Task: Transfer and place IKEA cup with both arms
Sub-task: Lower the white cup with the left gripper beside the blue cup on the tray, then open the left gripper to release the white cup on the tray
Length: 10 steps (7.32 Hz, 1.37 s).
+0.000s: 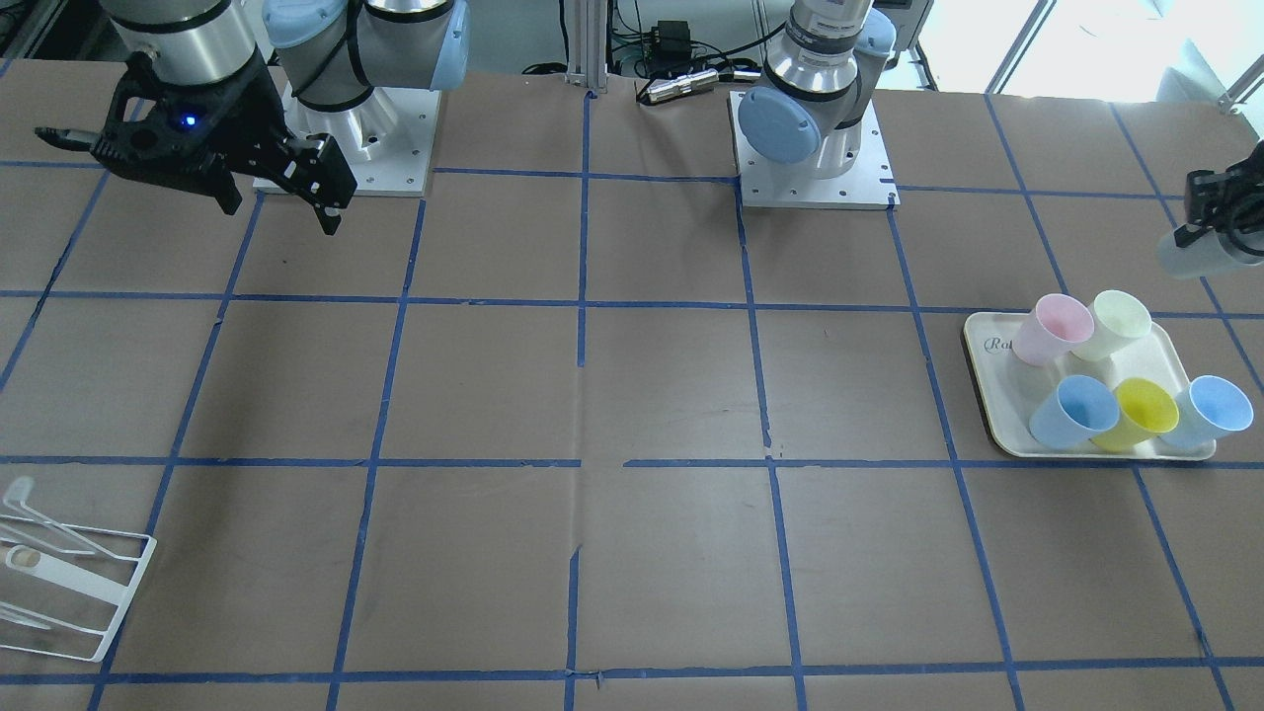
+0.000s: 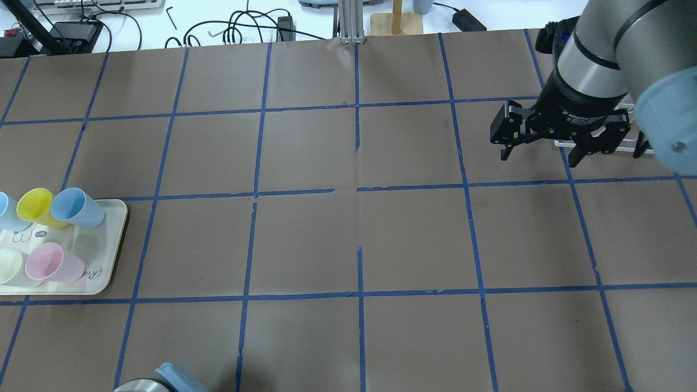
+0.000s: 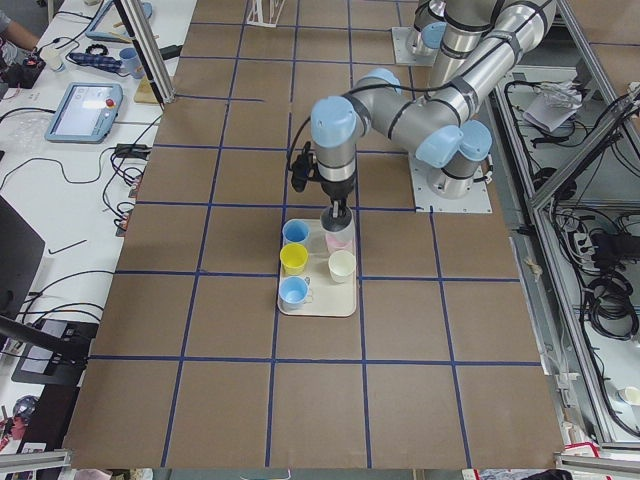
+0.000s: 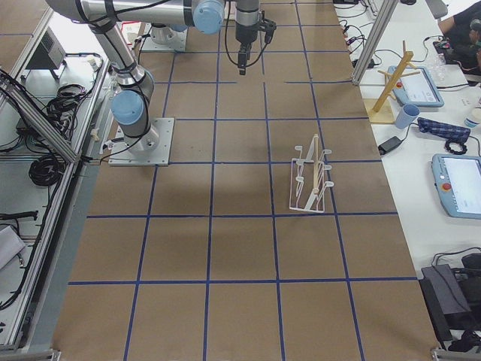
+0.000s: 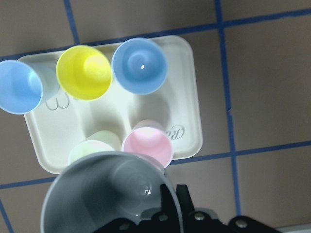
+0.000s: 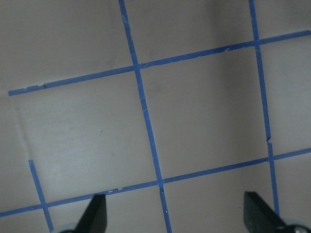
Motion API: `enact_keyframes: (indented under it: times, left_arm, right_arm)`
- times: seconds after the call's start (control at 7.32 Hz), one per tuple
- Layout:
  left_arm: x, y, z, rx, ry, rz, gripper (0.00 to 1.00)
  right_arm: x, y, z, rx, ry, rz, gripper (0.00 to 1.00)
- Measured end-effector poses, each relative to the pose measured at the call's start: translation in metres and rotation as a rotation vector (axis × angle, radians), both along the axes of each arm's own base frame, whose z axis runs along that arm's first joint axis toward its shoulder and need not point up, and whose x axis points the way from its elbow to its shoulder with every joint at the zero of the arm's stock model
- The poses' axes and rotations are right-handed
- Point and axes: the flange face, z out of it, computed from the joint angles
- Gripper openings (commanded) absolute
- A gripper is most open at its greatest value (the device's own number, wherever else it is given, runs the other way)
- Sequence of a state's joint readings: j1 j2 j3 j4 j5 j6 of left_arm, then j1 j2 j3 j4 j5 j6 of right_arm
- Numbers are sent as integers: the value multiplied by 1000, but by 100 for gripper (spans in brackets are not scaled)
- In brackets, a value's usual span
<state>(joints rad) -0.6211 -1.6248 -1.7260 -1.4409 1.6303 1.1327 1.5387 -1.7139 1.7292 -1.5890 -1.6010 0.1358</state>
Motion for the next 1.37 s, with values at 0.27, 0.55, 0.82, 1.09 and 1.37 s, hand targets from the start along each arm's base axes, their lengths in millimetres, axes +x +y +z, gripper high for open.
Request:
enact_keyframes:
  times: [0.27, 0.55, 0.82, 1.09, 1.37]
  left_arm:
    - [67, 17, -45, -95, 20, -37, 0]
    - [96, 22, -81, -117, 49, -43, 0]
    - [105, 9, -104, -152, 75, -41, 0]
    - [96, -13, -118, -167, 89, -38, 0]
    - [84, -24, -126, -160, 101, -41, 12]
  right_arm:
    - [2, 12, 7, 15, -27, 77, 100]
    - [4, 15, 4, 30, -36, 96, 100]
    - [4, 15, 2, 41, -38, 102, 100]
    - [7, 15, -1, 42, -67, 103, 100]
    - [7, 14, -2, 37, -75, 108, 100]
